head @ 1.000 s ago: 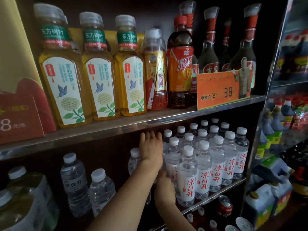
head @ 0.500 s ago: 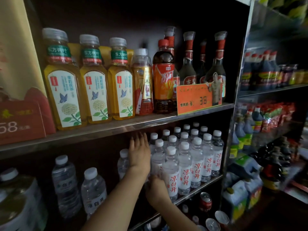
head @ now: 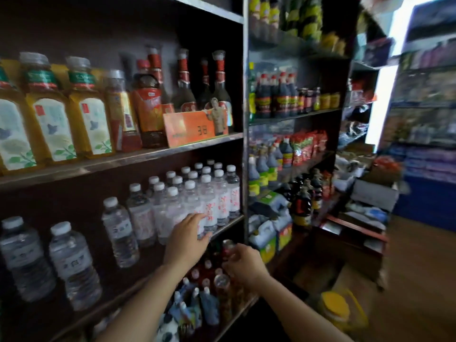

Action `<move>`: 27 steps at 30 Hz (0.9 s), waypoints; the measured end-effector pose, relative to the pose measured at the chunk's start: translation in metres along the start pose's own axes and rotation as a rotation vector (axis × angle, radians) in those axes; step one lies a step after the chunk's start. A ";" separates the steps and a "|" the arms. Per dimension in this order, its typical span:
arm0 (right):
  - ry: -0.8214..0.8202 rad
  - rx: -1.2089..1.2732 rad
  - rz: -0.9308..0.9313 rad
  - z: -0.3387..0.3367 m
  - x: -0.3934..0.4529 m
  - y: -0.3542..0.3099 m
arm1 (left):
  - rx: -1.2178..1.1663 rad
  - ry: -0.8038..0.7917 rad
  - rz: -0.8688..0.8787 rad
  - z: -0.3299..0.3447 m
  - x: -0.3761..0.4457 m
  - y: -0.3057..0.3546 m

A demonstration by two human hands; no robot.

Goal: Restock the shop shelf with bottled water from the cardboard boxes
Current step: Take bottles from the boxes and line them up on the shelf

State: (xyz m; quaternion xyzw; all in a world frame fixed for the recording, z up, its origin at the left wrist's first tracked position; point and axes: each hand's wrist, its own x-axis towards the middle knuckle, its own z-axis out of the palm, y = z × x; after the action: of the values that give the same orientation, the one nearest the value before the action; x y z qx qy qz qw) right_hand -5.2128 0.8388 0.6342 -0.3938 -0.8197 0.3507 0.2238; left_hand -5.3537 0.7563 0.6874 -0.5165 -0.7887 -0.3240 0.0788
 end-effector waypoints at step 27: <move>0.430 0.067 0.936 -0.145 -0.376 0.495 | -0.422 -1.217 0.042 0.454 -0.309 0.279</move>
State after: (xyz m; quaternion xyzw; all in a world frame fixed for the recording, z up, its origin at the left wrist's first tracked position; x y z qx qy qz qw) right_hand -4.6563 0.8147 0.3229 -0.7743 -0.4795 0.3504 0.2186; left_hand -4.8758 0.8604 0.3126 -0.6278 -0.6011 -0.1197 -0.4798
